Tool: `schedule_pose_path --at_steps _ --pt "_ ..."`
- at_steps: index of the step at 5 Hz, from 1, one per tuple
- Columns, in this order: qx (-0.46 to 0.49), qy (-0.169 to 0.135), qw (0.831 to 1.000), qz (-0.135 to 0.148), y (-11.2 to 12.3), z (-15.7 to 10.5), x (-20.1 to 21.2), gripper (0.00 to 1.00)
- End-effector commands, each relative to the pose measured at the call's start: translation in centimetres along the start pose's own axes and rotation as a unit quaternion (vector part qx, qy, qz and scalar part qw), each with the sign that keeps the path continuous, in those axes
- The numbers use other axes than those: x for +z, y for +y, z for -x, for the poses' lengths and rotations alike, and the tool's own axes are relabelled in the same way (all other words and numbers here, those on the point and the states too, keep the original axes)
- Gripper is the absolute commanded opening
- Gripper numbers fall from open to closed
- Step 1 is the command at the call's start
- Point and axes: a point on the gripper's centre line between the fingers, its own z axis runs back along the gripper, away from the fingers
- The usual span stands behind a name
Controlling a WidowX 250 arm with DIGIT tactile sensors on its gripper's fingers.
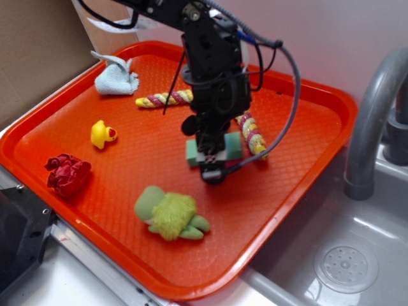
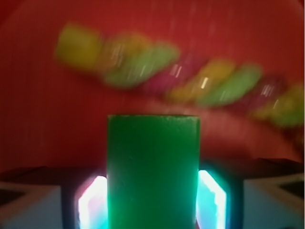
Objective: Grab the green block.
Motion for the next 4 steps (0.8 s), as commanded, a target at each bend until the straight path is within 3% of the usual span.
schedule_pose_path --at_steps 1,2,3,4 --pt "0.221 -0.025 0.974 0.03 3.9 5.7 10.4 0.0" --pt "0.314 -0.062 0.947 0.036 4.5 9.3 15.0 0.0" --pt "0.299 -0.121 0.941 0.105 5.9 12.1 17.7 0.0" --pt "0.282 -0.11 0.95 0.075 5.5 10.4 16.1 0.0"
